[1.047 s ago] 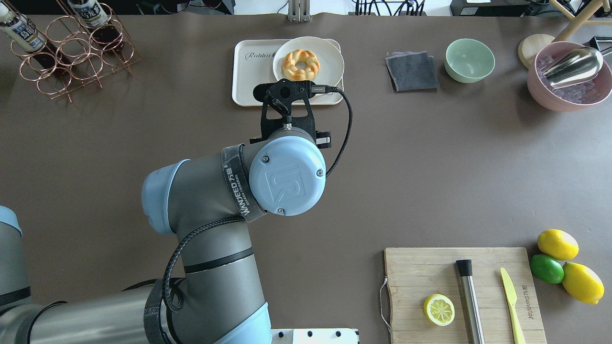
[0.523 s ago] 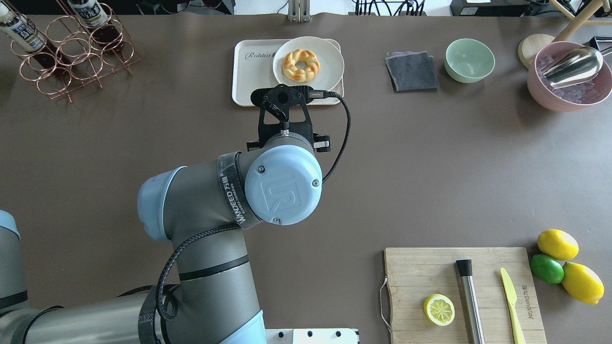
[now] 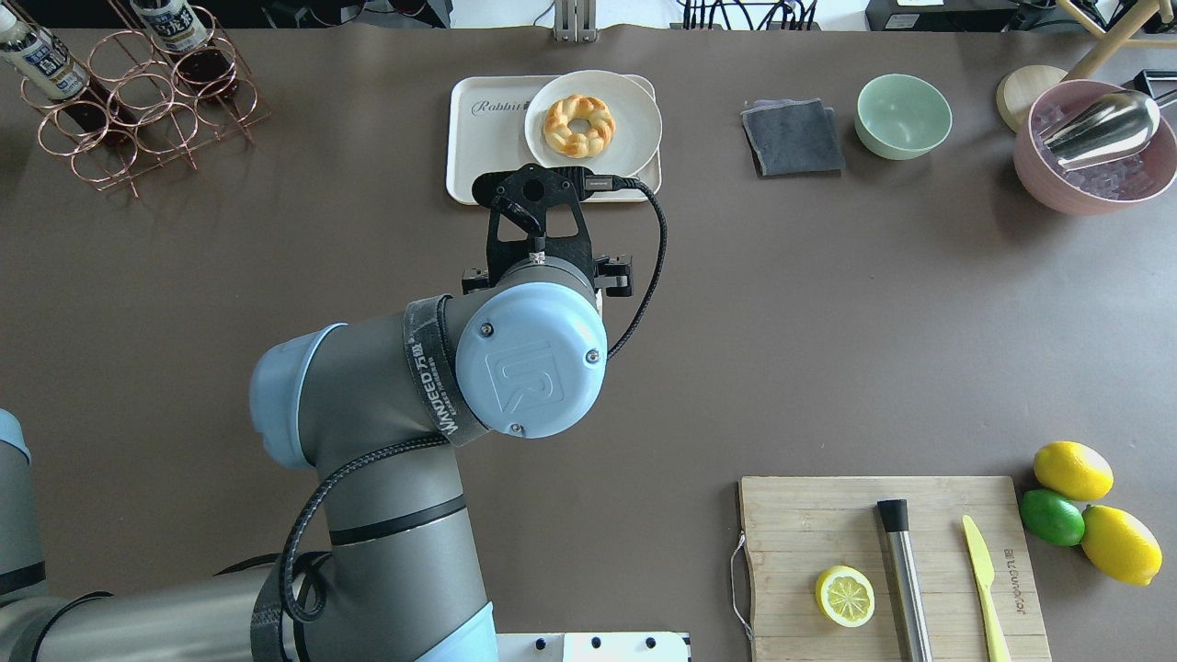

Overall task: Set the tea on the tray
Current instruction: 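Carry the tea bottle with the left gripper to the table center and set it upright, then open the left gripper and withdraw it while the right arm reaches toward the bottle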

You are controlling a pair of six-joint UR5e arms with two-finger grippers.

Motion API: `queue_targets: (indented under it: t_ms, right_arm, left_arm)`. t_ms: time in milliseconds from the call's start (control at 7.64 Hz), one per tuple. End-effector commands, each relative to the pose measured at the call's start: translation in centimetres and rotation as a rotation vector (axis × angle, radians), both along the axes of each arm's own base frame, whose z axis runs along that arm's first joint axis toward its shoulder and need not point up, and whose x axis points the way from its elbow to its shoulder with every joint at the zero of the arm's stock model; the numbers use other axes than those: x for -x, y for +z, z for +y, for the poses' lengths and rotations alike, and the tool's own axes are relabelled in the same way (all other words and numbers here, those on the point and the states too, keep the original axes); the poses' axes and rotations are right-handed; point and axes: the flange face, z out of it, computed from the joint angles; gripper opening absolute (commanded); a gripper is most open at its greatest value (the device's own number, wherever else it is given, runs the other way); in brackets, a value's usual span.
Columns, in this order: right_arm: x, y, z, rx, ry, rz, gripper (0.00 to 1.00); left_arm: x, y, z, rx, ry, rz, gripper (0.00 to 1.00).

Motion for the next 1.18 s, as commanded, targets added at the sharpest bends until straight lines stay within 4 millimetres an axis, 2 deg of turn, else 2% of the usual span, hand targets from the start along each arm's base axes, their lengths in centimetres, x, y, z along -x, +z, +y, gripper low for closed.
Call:
queue_targets:
  t_ms: [0, 131, 262, 393, 523, 654, 785, 916, 1047]
  right_arm:
    - [0.3, -2.8, -0.4, -0.058, 0.008, -0.046, 1.00]
    - [0.7, -4.0, -1.0, -0.113, 0.002, -0.037, 1.00]
    - [1.6, -5.5, -2.4, -0.109, 0.034, -0.036, 1.00]
    - [3.5, -8.3, -4.4, -0.082, 0.091, -0.028, 1.00]
    - [5.8, -9.9, -5.5, -0.087, 0.089, -0.032, 1.00]
    - [7.9, -12.9, -7.2, -0.100, 0.096, -0.042, 1.00]
    - [10.4, -15.6, -8.1, -0.101, 0.092, -0.075, 1.00]
    - [13.8, -18.5, -8.2, -0.108, 0.072, -0.092, 1.00]
    - [17.8, -23.1, -8.2, -0.113, 0.075, -0.109, 1.00]
  left_arm:
    - [2.7, -1.3, 0.7, -0.024, 0.007, 0.042, 0.98]
    - [4.4, 0.6, 0.6, -0.052, 0.043, 0.001, 0.98]
    - [7.8, 2.4, -2.3, -0.049, 0.060, -0.038, 0.98]
    - [11.4, 4.5, -5.8, -0.040, 0.113, -0.093, 0.98]
    - [15.3, 6.3, -8.7, -0.042, 0.122, -0.138, 0.98]
    - [19.5, 9.8, -10.8, -0.015, 0.141, -0.188, 0.98]
    - [23.6, 12.8, -12.9, 0.008, 0.172, -0.237, 0.98]
    - [27.1, 17.1, -13.7, 0.085, 0.170, -0.239, 0.98]
    - [30.5, 22.4, -13.5, 0.130, 0.183, -0.308, 0.98]
